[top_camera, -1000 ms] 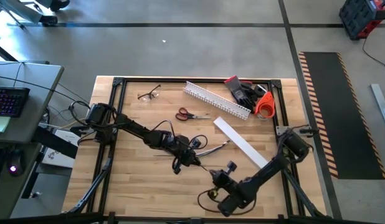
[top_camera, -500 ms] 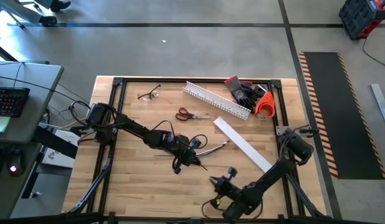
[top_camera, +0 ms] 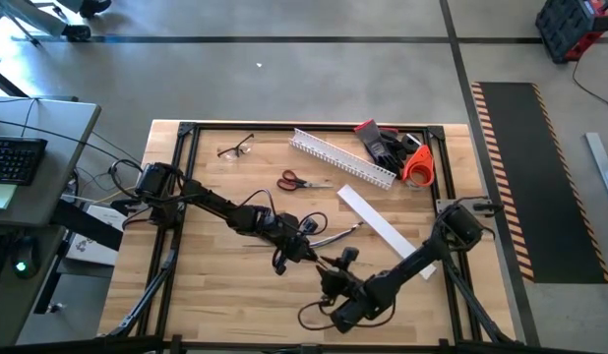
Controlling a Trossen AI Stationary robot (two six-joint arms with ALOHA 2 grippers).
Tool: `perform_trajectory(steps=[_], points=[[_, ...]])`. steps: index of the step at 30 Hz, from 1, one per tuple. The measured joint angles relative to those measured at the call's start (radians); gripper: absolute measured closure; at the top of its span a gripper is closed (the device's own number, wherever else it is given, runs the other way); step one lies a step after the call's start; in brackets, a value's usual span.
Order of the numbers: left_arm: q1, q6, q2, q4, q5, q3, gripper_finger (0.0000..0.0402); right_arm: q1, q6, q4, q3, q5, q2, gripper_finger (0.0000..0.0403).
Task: Ziptie cables
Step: Wrap the cable wires with a black ziptie
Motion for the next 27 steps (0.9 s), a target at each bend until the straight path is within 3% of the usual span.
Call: perform_trajectory(steps=[6, 19, 27], points=[[0.000, 0.000, 0.000, 0.000, 0.000, 0.000, 0.0401, -0.016, 0.000, -0.002, 0.000, -0.054, 0.000, 0.0311], [0.000, -0.002, 0.000, -0.001, 0.001, -0.001, 0.0401, -0.018, 0.006, 0.002, 0.000, -0.026, 0.000, 0.0394], [0.000, -0.002, 0.000, -0.005, 0.001, -0.001, 0.0401, 0.001, 0.164, -0.009, 0.000, -0.030, 0.000, 0.0401]])
